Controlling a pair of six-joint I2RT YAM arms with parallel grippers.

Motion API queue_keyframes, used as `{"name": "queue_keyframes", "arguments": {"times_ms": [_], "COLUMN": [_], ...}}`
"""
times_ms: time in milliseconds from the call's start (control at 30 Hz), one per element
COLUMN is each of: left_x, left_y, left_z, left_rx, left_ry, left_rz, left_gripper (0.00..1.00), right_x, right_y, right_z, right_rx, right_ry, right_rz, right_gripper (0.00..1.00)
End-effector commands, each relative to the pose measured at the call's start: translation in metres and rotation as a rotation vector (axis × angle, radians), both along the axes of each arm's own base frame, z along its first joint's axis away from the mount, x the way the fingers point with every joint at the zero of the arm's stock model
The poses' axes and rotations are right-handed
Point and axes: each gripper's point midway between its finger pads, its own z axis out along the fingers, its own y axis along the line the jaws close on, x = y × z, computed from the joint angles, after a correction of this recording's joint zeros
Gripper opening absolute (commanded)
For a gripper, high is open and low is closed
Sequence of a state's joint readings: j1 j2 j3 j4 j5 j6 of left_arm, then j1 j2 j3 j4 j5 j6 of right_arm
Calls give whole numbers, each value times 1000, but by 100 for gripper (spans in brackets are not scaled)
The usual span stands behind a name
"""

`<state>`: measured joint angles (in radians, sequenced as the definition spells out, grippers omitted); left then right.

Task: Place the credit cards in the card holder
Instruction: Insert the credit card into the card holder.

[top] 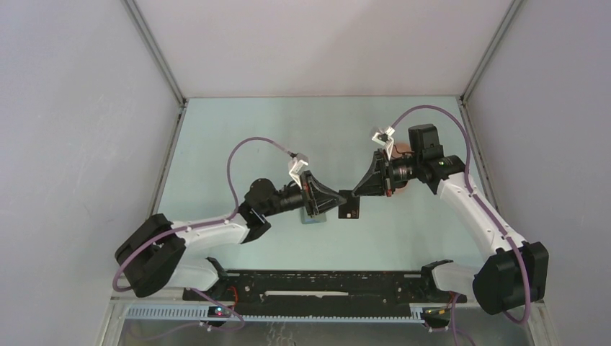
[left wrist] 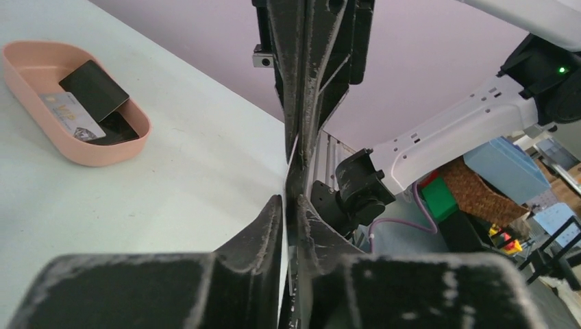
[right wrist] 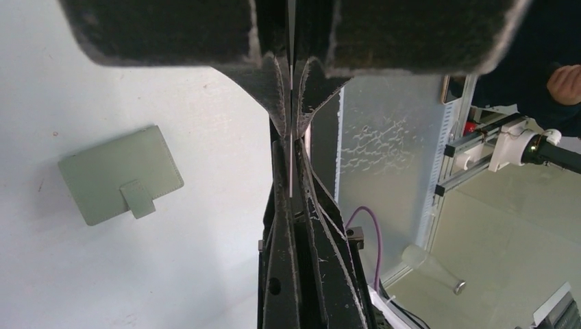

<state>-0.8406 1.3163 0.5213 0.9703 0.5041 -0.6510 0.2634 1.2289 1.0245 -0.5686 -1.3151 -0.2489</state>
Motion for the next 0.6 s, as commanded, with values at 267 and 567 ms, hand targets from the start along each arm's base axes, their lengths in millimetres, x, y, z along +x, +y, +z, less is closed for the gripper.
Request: {"name": "queue_keyframes", "arguments": {"times_ms": [267, 567], "left_x": [18, 15], "left_y": [67, 97], "left_z": [-36, -114], "left_rx": [179, 313], "left_ry": [30, 338], "left_rz": [349, 493], "left_gripper": [58, 55], "right_x": [29, 40], "right_y": [1, 10], "right_z": [-15, -35], "right_rx": [-69, -109], "right_ry": [-86, 14], "right_rz": [-195, -242], "right_gripper": [0, 0]}}
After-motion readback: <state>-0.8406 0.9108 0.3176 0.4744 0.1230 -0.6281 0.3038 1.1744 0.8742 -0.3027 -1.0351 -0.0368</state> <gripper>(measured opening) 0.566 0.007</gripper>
